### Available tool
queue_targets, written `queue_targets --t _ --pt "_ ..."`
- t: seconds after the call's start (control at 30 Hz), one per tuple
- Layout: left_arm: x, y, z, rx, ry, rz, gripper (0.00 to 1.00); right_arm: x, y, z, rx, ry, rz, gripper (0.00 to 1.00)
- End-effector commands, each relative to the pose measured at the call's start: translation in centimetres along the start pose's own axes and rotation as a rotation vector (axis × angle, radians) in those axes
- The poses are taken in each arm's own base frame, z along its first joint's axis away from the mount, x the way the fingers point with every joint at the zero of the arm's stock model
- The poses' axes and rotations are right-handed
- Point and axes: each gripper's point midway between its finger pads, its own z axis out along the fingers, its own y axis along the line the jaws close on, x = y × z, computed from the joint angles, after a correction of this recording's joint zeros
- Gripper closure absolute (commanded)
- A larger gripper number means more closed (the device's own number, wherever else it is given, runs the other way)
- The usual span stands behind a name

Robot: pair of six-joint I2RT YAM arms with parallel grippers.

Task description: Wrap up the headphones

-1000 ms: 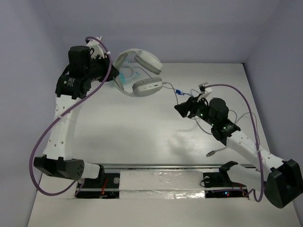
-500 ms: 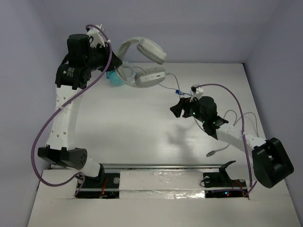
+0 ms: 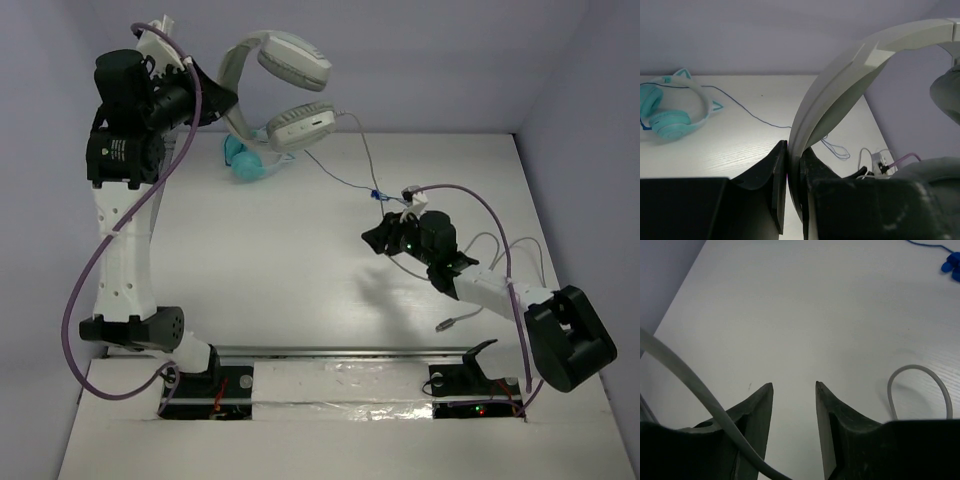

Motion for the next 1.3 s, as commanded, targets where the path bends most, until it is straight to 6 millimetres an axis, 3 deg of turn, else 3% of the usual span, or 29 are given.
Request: queue_targets --t 0.0,0.03,0.13,0.17,0.2,0.23,0.27,0.3,0.33,0.4,0.47,0.57,0.6,0.63,0.67,0.7,0.73,0.93,1.03,1.1,1.13,1.27 --pt "-4.0 -3.0 -1.6 0.108 -0.142 -0.022 1.00 -1.0 1.7 -0.1 -0.074 -0.033 0.044 0.57" --pt "-3.8 -2.7 -1.3 0.101 -0.135 -0.027 1.00 -0.9 1.8 -0.2 -0.076 -0.027 0.054 0.75" --pt "-2.1 -0.4 0.0 0.042 -0.124 -0.055 1.00 -0.3 3.4 -0.6 -0.099 0.015 0.071 0.91" --pt "-1.7 -0.3 -0.5 0.034 -0.134 -0.060 1.00 -0.4 3.6 -0.7 -0.077 0.014 0.069 0.94" --pt "0.1 1.7 0.7 -0.003 -0.119 -0.088 1.00 0.5 3.6 -0.9 -0.044 0.052 0.075 0.94" --pt "0.8 2.1 1.0 -0.008 -0.121 -0.118 1.00 0.3 4.4 -1.3 -0.046 0.053 0.064 0.95" --pt "1.3 2.2 0.5 -0.008 -0.133 -0.128 1.00 -0.7 4.2 -1.3 -0.002 0.028 0.059 0.95" --pt "1.5 2.6 0.8 -0.011 -0.151 -0.134 1.00 -0.2 3.5 -1.5 0.043 0.060 0.066 0.95" --pt "3.7 4.0 1.6 -0.035 -0.114 -0.168 1.00 -0.2 3.2 -1.5 0.070 0.076 0.068 0.97" --pt "5.8 5.2 1.9 -0.052 -0.102 -0.208 1.00 -0.8 3.2 -1.3 0.132 0.096 0.060 0.98" --pt "6.7 5.6 1.7 -0.060 -0.105 -0.222 1.00 -0.6 2.4 -0.9 0.196 0.115 0.053 1.00" --pt "8.9 6.8 1.7 -0.083 -0.091 -0.252 1.00 0.2 2.8 -0.1 0.222 0.160 0.044 1.00" --pt "8.7 6.7 1.7 -0.073 -0.120 -0.270 1.00 0.9 3.7 0.3 0.209 0.181 0.039 1.00" --pt "10.4 7.7 2.0 -0.092 -0.101 -0.302 1.00 0.6 4.8 0.8 0.192 0.182 0.032 1.00" --pt "10.7 7.8 1.7 -0.095 -0.112 -0.320 1.00 1.1 5.7 1.2 0.184 0.198 0.021 1.00" --pt "10.5 7.9 1.8 -0.090 -0.143 -0.328 1.00 3.1 7.1 1.7 0.170 0.248 -0.009 1.00" --pt "11.8 8.5 2.0 -0.102 -0.131 -0.375 1.00 3.0 8.6 2.2 0.147 0.250 -0.019 1.00" --pt "12.6 9.6 1.7 -0.141 -0.201 -0.457 1.00 8.3 14.8 3.0 0.057 0.347 -0.100 1.00" --pt "13.5 8.8 2.1 -0.160 -0.208 -0.461 1.00 9.0 17.0 3.4 0.019 0.359 -0.147 1.00" --pt "13.9 9.4 2.2 -0.229 -0.227 -0.433 1.00 9.1 19.7 2.9 -0.042 0.376 -0.200 1.00" --pt "14.8 8.5 2.6 -0.223 -0.209 -0.422 1.00 9.2 20.3 2.7 -0.051 0.382 -0.220 1.00" --pt "17.1 8.7 3.6 -0.299 -0.179 -0.354 1.00 8.9 24.4 0.3 -0.154 0.409 -0.309 1.00"
